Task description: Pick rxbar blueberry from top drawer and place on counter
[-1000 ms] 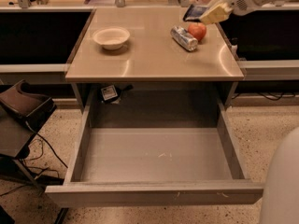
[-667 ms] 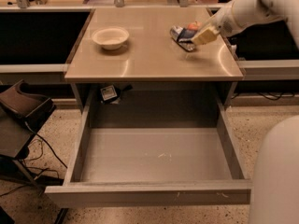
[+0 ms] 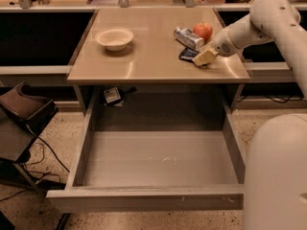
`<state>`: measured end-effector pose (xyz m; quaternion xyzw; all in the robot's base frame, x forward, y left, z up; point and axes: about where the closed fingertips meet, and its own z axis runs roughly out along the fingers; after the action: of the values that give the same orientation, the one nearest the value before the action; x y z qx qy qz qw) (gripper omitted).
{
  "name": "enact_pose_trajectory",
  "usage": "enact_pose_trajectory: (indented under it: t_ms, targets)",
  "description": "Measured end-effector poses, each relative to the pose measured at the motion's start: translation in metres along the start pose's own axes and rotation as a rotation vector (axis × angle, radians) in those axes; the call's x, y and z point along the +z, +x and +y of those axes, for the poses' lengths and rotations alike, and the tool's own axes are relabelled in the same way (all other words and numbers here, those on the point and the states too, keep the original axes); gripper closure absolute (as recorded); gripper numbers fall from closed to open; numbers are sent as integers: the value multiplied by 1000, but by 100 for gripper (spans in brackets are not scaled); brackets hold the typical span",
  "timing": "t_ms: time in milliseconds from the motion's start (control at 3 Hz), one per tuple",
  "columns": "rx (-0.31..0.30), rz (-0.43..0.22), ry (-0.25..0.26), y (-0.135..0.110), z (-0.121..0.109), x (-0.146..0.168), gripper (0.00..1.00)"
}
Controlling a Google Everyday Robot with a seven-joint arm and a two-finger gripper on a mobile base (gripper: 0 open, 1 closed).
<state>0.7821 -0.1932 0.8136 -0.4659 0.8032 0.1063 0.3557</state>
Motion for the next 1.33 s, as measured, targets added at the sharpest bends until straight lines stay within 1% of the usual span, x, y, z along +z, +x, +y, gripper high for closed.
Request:
enact_pose_trajectory:
  t_ms: [333, 1333]
  targets:
    - [0, 0, 0, -2, 0, -2, 81]
    - [0, 0, 0, -2, 0, -2, 11]
